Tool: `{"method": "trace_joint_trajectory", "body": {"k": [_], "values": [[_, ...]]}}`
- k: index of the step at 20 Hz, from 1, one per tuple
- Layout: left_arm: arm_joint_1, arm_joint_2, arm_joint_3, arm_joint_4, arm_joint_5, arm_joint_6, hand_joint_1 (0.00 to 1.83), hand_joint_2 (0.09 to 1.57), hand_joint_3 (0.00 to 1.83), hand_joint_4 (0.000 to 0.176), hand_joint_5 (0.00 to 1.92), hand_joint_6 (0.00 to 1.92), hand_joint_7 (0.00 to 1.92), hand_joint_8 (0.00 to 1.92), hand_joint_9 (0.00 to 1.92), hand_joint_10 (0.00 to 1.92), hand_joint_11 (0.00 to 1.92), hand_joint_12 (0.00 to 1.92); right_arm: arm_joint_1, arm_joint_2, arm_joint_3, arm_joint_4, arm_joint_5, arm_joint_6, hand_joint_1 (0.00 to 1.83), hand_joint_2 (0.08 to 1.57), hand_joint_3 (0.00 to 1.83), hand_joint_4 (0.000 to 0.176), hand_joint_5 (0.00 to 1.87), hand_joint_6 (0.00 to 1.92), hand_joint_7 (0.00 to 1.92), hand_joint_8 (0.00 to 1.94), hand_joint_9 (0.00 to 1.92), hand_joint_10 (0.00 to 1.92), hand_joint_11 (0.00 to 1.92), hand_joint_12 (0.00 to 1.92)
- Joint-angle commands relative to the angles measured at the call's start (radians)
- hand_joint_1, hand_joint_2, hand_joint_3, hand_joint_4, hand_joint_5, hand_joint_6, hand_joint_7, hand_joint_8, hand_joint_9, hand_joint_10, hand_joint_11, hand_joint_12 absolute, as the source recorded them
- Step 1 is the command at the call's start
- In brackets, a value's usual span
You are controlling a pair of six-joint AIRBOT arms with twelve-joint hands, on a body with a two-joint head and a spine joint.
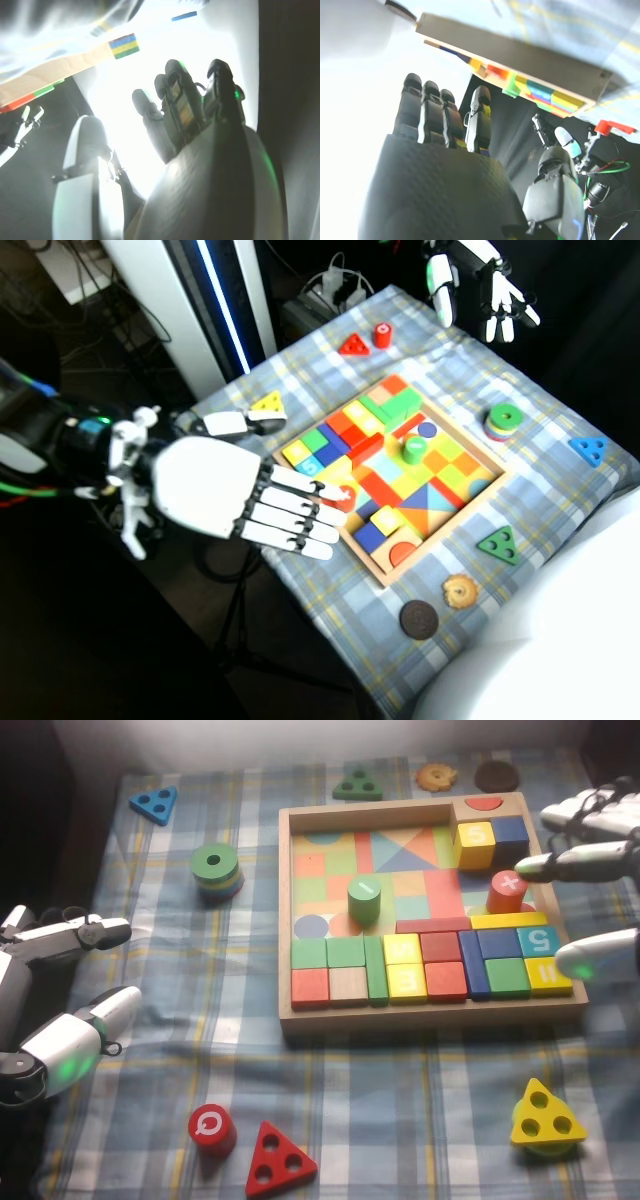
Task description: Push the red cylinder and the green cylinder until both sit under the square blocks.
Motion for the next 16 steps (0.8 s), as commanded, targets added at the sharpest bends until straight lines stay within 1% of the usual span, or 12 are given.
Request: {"method": "trace_joint_trajectory", "body": {"k": [1, 2, 3, 4, 5, 6, 7, 8, 10, 13, 15, 16], "values": [[-0.008, -0.002, 0.005, 0.038, -0.115, -0.012, 0.94, 1.2, 0.0, 0.0, 0.77, 0.01, 0.56, 0.01, 0.47, 0.03, 0.0, 0.0, 0.008, -0.004, 0.009, 0.025, 0.11, 0.001, 0.0, 0.89, 0.0, 0.163, 0.32, 0.0, 0.0, 0.0, 0.0, 0.0, 0.0, 0.0], [-0.008, -0.002, 0.005, 0.038, -0.115, -0.013, 0.94, 1.19, 0.0, 0.0, 0.78, 0.01, 0.56, 0.01, 0.47, 0.03, 0.0, 0.0, 0.008, -0.01, 0.012, 0.024, 0.11, 0.001, 0.0, 0.91, 0.01, 0.144, 0.33, 0.0, 0.0, 0.0, 0.0, 0.0, 0.0, 0.0], [-0.008, -0.002, 0.005, 0.038, -0.115, -0.013, 0.95, 1.19, 0.0, 0.0, 0.78, 0.01, 0.57, 0.01, 0.48, 0.03, 0.0, 0.0, 0.008, -0.014, 0.014, 0.024, 0.11, 0.001, 0.0, 0.91, 0.01, 0.142, 0.33, 0.0, 0.0, 0.0, 0.0, 0.0, 0.0, 0.0], [-0.008, -0.002, 0.005, 0.038, -0.115, -0.013, 0.93, 1.19, 0.0, 0.0, 0.79, 0.01, 0.57, 0.01, 0.48, 0.03, 0.0, 0.0, 0.008, -0.018, 0.017, 0.024, 0.11, 0.001, 0.0, 0.92, 0.01, 0.15, 0.32, 0.0, 0.0, 0.0, 0.0, 0.0, 0.0, 0.0], [-0.008, -0.003, 0.005, 0.038, -0.114, -0.014, 0.91, 1.2, 0.0, 0.0, 0.79, 0.01, 0.58, 0.01, 0.49, 0.03, 0.0, 0.0, 0.008, -0.024, 0.022, 0.024, 0.107, 0.001, 0.0, 0.95, 0.02, 0.131, 0.32, 0.0, 0.0, 0.0, 0.0, 0.0, 0.0, 0.0], [-0.008, -0.003, 0.005, 0.038, -0.114, -0.014, 0.9, 1.21, 0.0, 0.0, 0.78, 0.01, 0.58, 0.01, 0.48, 0.03, 0.0, 0.0, 0.008, -0.026, 0.024, 0.024, 0.102, 0.001, 0.0, 0.93, 0.01, 0.151, 0.33, 0.0, 0.0, 0.0, 0.0, 0.0, 0.0, 0.0], [-0.008, -0.003, 0.005, 0.038, -0.114, -0.014, 0.91, 1.2, 0.0, 0.0, 0.77, 0.0, 0.57, 0.0, 0.49, 0.03, 0.0, 0.0, 0.008, -0.027, 0.025, 0.022, 0.097, 0.001, 0.0, 0.92, 0.0, 0.153, 0.34, 0.01, 0.0, 0.0, 0.0, 0.0, 0.0, 0.0], [-0.008, -0.003, 0.005, 0.038, -0.114, -0.014, 0.92, 1.2, 0.0, 0.0, 0.78, 0.0, 0.57, 0.0, 0.49, 0.03, 0.0, 0.0, 0.008, -0.026, 0.025, 0.016, 0.09, 0.001, 0.0, 0.9, 0.0, 0.168, 0.34, 0.0, 0.0, 0.0, 0.0, 0.0, 0.0, 0.0], [-0.007, -0.003, 0.005, 0.037, -0.114, -0.014, 0.94, 1.19, 0.0, 0.0, 0.79, 0.01, 0.58, 0.01, 0.49, 0.03, 0.0, 0.0, 0.008, -0.018, 0.022, 0.007, 0.077, 0.006, 0.0, 0.9, 0.0, 0.168, 0.34, 0.01, 0.0, 0.0, 0.0, 0.0, 0.0, 0.0], [-0.007, -0.002, 0.005, 0.037, -0.112, -0.014, 0.95, 1.19, 0.0, 0.0, 0.79, 0.01, 0.58, 0.0, 0.49, 0.03, 0.0, 0.0, 0.008, 0.018, -0.002, -0.011, 0.051, 0.007, 0.0, 0.92, 0.0, 0.156, 0.32, 0.0, 0.0, 0.0, 0.0, 0.0, 0.0, 0.0], [-0.007, -0.002, 0.005, 0.037, -0.11, -0.014, 0.96, 1.18, 0.0, 0.0, 0.79, 0.01, 0.58, 0.0, 0.49, 0.03, 0.0, 0.0, 0.008, 0.044, -0.02, -0.019, 0.036, 0.007, 0.0, 0.94, 0.01, 0.142, 0.31, 0.0, 0.0, 0.0, 0.0, 0.0, 0.0, 0.0], [-0.007, -0.002, 0.005, 0.037, -0.11, -0.014, 0.96, 1.18, 0.0, 0.0, 0.79, 0.01, 0.58, 0.0, 0.49, 0.03, 0.0, 0.0, 0.008, 0.047, -0.022, -0.019, 0.035, 0.007, 0.0, 0.94, 0.01, 0.142, 0.31, 0.0, 0.0, 0.0, 0.0, 0.0, 0.0, 0.0]]}}
